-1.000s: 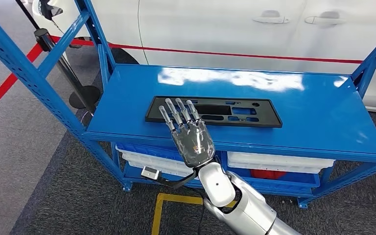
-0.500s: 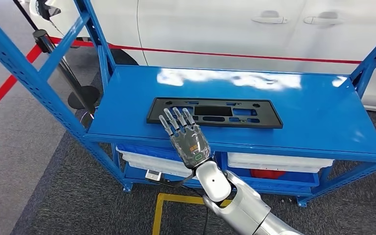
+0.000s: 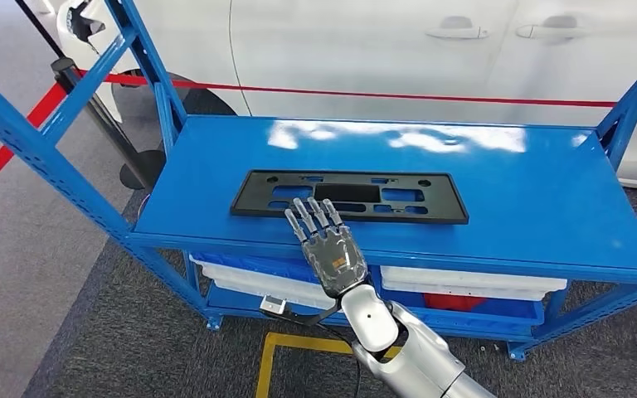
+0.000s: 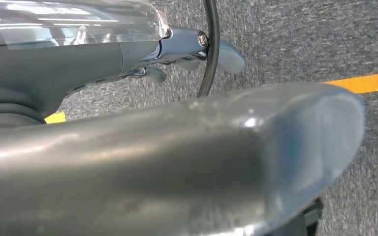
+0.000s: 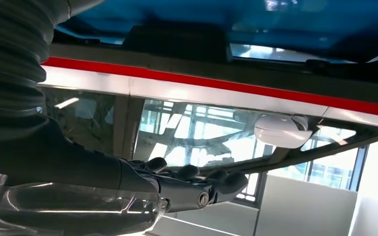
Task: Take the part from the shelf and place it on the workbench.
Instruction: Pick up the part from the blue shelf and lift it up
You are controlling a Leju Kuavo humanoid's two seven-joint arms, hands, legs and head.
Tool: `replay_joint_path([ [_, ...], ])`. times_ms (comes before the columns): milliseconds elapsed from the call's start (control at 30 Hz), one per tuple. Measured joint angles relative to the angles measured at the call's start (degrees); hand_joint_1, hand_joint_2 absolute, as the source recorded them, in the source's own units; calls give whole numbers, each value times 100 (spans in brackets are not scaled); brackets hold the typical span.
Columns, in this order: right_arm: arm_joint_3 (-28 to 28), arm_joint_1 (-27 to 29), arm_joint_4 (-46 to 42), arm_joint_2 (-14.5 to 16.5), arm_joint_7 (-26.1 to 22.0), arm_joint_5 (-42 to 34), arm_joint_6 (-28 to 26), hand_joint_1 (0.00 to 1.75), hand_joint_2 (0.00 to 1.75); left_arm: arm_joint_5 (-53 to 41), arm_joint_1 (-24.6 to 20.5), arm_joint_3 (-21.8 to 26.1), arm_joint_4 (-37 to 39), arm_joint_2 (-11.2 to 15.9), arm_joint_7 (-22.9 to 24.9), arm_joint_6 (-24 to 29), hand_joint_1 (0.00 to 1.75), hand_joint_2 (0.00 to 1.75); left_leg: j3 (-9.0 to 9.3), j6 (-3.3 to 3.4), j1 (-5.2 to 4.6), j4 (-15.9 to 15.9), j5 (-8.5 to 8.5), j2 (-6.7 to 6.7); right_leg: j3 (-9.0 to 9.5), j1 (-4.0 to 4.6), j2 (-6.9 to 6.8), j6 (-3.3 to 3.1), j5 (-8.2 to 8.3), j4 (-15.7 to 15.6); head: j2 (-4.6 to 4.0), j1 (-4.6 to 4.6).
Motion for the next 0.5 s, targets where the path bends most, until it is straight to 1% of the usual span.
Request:
replay_joint_path([
  [33,-2,7,2,4,-6,0,-16,0,175,-2,-3,7,1,2,-2,-1,0,0,17,-24,-4,-19,-19,-2,5,-15,1,-5,0,-8,0,-22],
  [67,-2,14,6,7,-14,1,-29,0,175,-3,-5,19,1,7,-4,-1,0,0,30,-24,-20,-43,-5,-6,4,-14,0,-7,-2,-9,0,-45],
  [133,-1,29,14,11,-28,1,-40,0,175,-3,-8,50,1,7,-4,-1,0,0,50,33,-36,-85,62,-12,1,-3,5,-19,-9,-8,0,-97],
  [167,-2,34,18,11,-31,1,-45,0,175,-4,-10,66,1,6,-4,-1,0,0,56,57,-40,-101,78,-14,1,10,6,-29,-15,-7,0,-102],
  [200,-2,36,20,11,-31,1,-49,0,175,-4,-11,76,1,5,-4,-1,0,0,63,67,-41,-103,72,-16,3,22,8,-38,-21,-7,0,-102],
  [267,-3,37,21,11,-31,0,-55,0,175,-4,-15,86,2,4,-4,-1,0,0,72,66,-40,-101,74,-16,7,39,8,-53,-31,-7,0,-103],
  [500,-3,38,21,11,-31,0,-61,0,175,-4,-22,90,3,-4,-4,-1,0,0,64,30,-46,-69,54,-14,43,48,2,-53,-32,-33,0,-100],
])
